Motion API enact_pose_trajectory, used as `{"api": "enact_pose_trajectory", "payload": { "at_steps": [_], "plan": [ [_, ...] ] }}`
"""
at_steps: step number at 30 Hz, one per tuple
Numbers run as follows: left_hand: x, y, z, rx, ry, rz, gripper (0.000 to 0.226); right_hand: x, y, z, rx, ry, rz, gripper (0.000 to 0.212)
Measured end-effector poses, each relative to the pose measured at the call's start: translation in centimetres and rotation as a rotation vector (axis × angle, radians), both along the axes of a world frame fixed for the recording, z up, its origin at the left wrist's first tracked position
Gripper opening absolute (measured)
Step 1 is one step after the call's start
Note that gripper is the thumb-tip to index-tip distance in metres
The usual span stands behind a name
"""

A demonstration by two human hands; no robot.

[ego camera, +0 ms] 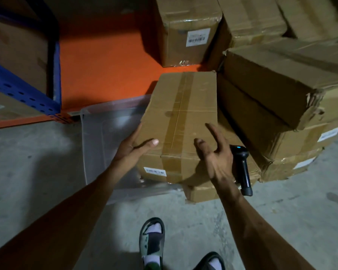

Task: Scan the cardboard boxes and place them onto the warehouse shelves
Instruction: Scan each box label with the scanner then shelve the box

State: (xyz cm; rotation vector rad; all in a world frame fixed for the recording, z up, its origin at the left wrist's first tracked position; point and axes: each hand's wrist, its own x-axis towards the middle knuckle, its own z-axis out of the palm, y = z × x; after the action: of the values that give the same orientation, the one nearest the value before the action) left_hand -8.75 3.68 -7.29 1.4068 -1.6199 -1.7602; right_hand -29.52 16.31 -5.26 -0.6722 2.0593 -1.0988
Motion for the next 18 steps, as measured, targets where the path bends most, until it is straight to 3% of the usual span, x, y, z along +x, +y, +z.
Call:
{"api": "enact_pose_trajectory", "payload": {
  "at_steps": [4, 6, 8, 11, 18],
  "plan": [
    [0.1, 0.8, -1.3, 0.112, 0.046, 0.200, 0.089, 0.2, 0.4, 0.2, 0.014, -0.057, 0.039, 0.072],
    [0.3, 0.8, -1.6, 0.134, 0.038, 0.238, 0.080, 0.8, 0.4, 0.5, -0.021, -0.108, 0.028, 0.081],
    [0.3, 0.9, -1.7, 0.121, 0.048, 0.240, 0.065, 1.4, 0.7, 0.5, -0.064, -0.133, -0.009, 0.088],
    [0.2, 0.7, -1.7, 0.101, 0.051, 0.226, 0.062, 2.1, 1.2, 0.2, -0.045, -0.033, -0.009, 0.091],
    [0.8, 0.3, -2.2, 0.050, -0.014, 0.108, 0.084, 1.8, 1.2, -1.4, -0.073, 0.051, -0.044, 0.078]
  ]
}}
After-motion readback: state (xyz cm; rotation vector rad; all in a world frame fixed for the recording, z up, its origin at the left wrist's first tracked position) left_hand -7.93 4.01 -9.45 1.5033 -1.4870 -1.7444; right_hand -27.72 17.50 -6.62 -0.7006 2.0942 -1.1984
